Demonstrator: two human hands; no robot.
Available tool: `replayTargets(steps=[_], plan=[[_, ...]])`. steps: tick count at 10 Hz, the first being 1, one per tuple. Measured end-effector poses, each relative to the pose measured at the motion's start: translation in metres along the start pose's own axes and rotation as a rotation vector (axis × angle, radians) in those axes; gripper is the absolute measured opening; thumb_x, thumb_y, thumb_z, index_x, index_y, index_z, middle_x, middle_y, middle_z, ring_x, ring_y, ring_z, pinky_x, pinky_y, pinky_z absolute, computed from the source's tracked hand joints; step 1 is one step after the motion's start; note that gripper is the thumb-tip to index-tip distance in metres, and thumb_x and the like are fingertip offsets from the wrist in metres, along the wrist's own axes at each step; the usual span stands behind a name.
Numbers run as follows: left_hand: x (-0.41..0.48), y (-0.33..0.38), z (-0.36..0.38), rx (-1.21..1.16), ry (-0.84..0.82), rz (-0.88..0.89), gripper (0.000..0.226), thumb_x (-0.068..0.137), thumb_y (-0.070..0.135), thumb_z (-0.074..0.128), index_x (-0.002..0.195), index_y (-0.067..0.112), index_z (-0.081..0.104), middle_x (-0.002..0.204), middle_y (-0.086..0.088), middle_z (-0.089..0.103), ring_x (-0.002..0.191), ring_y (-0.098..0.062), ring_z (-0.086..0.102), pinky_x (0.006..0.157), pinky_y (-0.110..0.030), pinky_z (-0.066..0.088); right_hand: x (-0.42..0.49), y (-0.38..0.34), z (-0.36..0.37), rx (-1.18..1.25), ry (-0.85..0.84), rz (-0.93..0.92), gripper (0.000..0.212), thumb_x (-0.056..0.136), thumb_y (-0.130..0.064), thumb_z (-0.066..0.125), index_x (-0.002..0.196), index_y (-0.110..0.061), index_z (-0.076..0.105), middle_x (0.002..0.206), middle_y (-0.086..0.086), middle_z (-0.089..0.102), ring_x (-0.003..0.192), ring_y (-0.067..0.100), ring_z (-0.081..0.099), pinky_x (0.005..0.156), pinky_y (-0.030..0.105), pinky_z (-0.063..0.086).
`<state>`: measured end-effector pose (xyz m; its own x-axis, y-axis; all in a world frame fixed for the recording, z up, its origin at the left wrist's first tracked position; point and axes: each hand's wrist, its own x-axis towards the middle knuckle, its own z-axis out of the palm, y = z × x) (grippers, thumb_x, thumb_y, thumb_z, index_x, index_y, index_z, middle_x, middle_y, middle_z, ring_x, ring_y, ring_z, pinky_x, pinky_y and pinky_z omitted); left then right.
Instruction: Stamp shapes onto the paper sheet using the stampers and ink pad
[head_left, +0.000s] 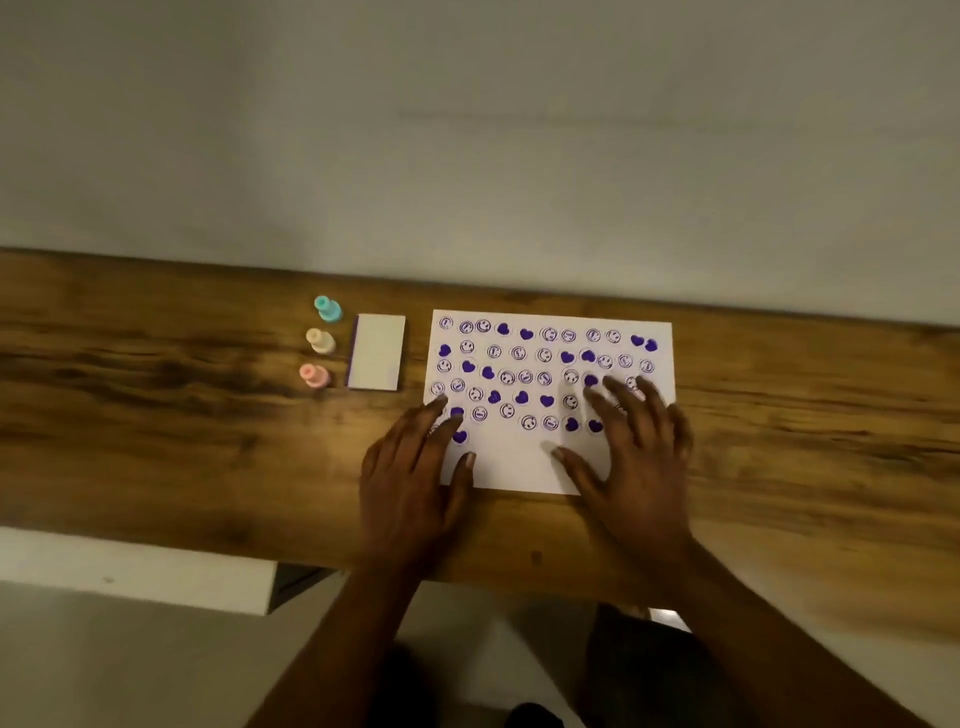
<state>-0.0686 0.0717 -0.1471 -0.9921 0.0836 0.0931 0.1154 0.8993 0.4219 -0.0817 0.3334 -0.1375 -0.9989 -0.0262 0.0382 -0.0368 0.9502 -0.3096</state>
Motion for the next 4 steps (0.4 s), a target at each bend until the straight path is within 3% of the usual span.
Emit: replayTargets(steps=[2, 3, 4], plan=[[0.023, 0.061, -0.068, 0.104, -0.206, -0.154, 0.057, 0.102, 0.057, 0.045, 0.148, 0.024, 0.054, 0.164, -0.004, 0.042, 0.152, -0.027, 0.036, 0.110, -0.053, 0.046, 0.027, -0.028, -0.066, -0.072, -0.248, 0.013, 0.076, 0.090, -0.064, 0.059, 0.152, -0.024, 0.041, 0.160, 0.006, 0.039, 0.152, 0.031, 0.026, 0.119, 0.054, 0.026], [0.038, 0.099, -0.115, 0.149, -0.447, -0.186, 0.065, 0.104, 0.064, 0.036, 0.157, 0.027, 0.042, 0.172, -0.005, 0.024, 0.160, -0.028, 0.017, 0.117, -0.054, 0.039, 0.039, -0.044, -0.120, -0.273, -0.524, -0.234, 0.082, 0.093, -0.055, 0.061, 0.159, -0.020, 0.027, 0.167, 0.011, 0.024, 0.156, 0.034, 0.012, 0.123, 0.055, 0.016], [0.045, 0.126, -0.158, 0.239, -0.670, -0.106, 0.072, 0.104, 0.068, 0.029, 0.164, 0.028, 0.027, 0.176, -0.003, 0.007, 0.162, -0.026, 0.002, 0.120, -0.052, 0.032, 0.039, -0.070, -0.176, -0.383, -0.678, -0.372, 0.087, 0.092, -0.054, 0.062, 0.160, -0.017, 0.022, 0.169, 0.014, 0.016, 0.157, 0.036, 0.005, 0.123, 0.057, 0.012]])
